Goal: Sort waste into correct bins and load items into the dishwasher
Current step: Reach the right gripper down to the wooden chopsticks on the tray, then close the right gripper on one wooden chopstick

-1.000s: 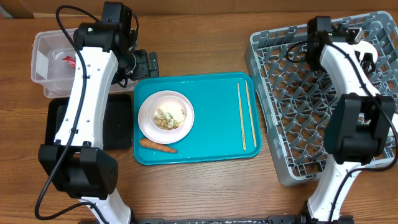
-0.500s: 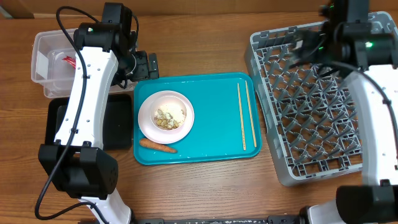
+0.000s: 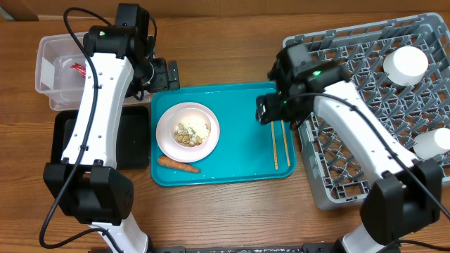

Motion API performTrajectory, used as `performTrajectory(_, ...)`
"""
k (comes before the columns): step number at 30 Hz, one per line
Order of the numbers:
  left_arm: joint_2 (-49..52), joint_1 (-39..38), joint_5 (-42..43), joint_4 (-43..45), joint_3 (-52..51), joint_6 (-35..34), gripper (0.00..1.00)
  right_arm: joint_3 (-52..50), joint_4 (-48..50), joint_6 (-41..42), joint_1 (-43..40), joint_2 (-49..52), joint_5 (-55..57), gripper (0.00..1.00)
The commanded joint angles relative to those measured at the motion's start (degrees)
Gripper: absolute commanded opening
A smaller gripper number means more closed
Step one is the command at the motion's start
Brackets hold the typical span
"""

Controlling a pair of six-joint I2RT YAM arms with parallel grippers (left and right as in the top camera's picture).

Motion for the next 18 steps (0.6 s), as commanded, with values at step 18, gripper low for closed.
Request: performTrajectory(18,0.3,-0.4,0.7,0.1,1.0,-0.2,1.00,-20.8,16.2,3.0,2.8,0.8,6.6,0.70)
